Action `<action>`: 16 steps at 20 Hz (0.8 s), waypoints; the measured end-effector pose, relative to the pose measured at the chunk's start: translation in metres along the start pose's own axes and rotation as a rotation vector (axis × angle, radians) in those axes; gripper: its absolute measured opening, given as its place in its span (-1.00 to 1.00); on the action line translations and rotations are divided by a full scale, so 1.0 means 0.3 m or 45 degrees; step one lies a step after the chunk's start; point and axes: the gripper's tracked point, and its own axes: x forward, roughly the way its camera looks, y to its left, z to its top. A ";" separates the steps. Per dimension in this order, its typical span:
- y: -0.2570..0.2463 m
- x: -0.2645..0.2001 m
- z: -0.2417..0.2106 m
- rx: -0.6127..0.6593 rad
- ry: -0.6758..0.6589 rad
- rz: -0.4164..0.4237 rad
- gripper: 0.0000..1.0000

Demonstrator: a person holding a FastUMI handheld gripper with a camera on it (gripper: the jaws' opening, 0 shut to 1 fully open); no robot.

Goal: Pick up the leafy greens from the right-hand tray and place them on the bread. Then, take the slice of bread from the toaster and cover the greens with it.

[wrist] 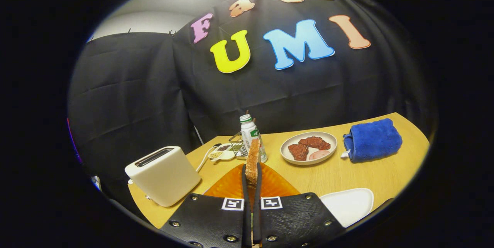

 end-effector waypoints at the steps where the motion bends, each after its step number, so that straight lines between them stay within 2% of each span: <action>1: -0.007 0.001 -0.013 -0.012 0.009 -0.006 -0.97; 6: -0.038 0.013 -0.053 -0.049 0.030 -0.044 -0.97; 16: 0.021 0.050 -0.141 -0.066 0.092 -0.001 -0.97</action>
